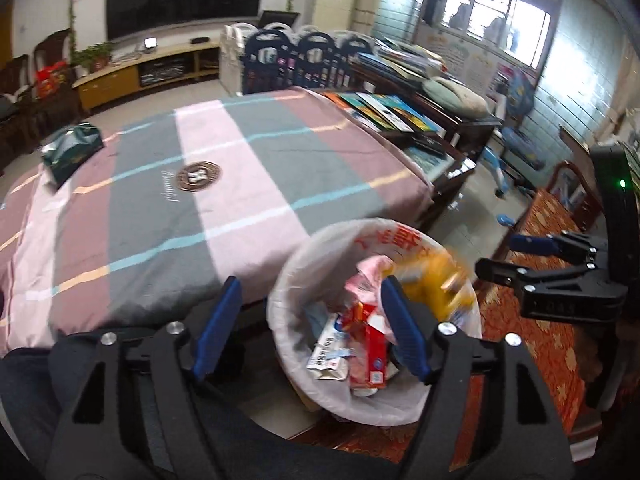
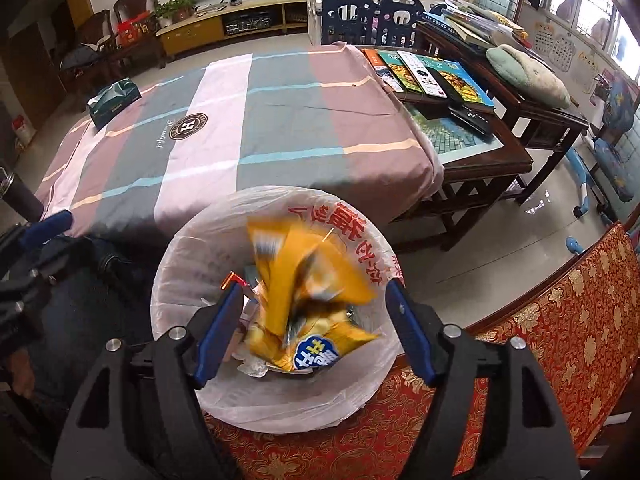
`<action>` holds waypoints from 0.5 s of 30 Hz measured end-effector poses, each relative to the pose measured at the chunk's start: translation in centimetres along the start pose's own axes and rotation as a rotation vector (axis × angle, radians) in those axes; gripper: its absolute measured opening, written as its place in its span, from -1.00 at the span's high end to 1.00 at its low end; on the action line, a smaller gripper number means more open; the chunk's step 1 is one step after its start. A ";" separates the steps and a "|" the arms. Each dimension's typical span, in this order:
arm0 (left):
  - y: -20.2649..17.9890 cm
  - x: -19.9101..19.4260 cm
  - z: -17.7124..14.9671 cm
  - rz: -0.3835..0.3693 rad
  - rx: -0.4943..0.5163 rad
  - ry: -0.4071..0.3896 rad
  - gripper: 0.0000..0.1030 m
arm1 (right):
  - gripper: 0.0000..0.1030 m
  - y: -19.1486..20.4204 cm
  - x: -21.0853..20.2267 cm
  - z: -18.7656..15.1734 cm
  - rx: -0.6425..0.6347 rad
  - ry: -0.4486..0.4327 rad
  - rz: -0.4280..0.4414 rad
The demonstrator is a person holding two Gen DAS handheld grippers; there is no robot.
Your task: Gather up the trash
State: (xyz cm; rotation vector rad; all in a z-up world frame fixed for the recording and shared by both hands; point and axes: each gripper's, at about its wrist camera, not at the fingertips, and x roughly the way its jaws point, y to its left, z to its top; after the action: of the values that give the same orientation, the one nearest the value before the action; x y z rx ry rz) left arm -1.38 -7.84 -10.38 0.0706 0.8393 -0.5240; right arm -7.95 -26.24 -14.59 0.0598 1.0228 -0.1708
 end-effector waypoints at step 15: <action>2.6 -9.3 1.6 0.287 -0.097 -0.076 -0.94 | -0.94 9.1 -8.5 -2.7 0.066 -0.198 -0.138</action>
State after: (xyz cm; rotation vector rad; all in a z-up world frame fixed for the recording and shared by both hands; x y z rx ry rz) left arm -4.15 -2.10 -2.92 0.0799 0.7639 -0.2144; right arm -13.02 -15.98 -9.03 0.0312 0.8240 -0.3301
